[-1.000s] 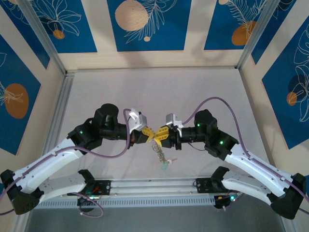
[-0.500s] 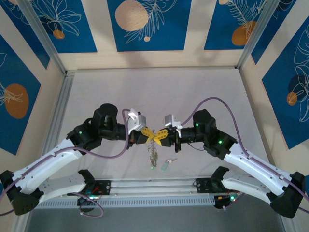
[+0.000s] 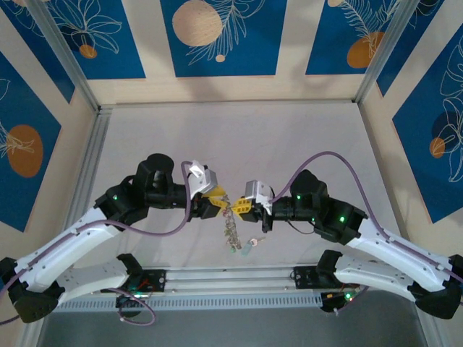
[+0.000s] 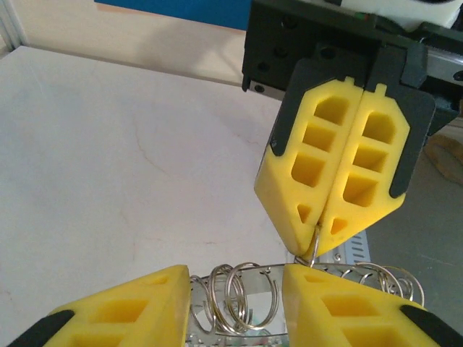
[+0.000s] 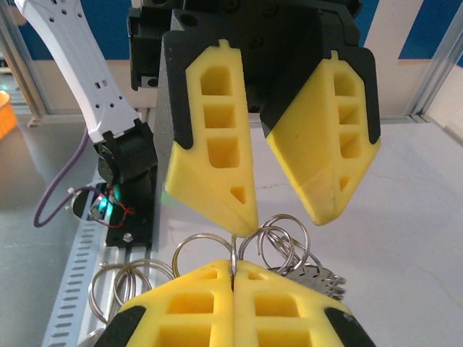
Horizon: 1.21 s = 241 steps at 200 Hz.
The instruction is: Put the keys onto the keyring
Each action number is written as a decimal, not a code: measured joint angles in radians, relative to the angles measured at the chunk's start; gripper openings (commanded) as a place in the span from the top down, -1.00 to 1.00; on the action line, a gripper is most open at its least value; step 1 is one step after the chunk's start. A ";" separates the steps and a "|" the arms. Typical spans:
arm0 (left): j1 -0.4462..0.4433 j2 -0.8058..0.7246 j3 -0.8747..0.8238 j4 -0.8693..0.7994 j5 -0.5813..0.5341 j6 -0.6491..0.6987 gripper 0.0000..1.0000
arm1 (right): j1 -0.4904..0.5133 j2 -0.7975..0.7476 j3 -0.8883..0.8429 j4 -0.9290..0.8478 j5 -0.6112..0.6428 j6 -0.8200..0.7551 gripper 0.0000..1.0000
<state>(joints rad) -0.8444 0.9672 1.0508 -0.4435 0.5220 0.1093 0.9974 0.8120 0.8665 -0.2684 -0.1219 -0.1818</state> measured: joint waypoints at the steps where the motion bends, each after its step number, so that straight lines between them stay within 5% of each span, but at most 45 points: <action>1: 0.000 0.000 0.001 -0.002 0.000 0.002 0.26 | 0.000 0.000 0.000 0.000 0.000 0.000 1.00; 77: -0.005 -0.018 0.040 -0.064 -0.003 0.025 0.31 | 0.024 0.084 0.098 -0.087 0.093 -0.032 1.00; 161: -0.016 -0.006 0.056 -0.071 -0.008 0.033 0.39 | 0.024 0.084 0.109 -0.092 0.049 -0.031 1.00; 202: -0.029 -0.003 0.059 -0.069 -0.005 0.040 0.64 | 0.023 0.061 0.106 -0.092 0.031 -0.031 1.00; 241: -0.045 0.003 0.065 -0.074 -0.005 0.051 0.60 | 0.021 0.061 0.106 -0.092 0.017 -0.027 1.00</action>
<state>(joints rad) -0.8894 0.9703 1.1156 -0.5179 0.5175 0.1608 1.0187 0.8734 0.9730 -0.3603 -0.1051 -0.2092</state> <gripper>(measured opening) 0.184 0.049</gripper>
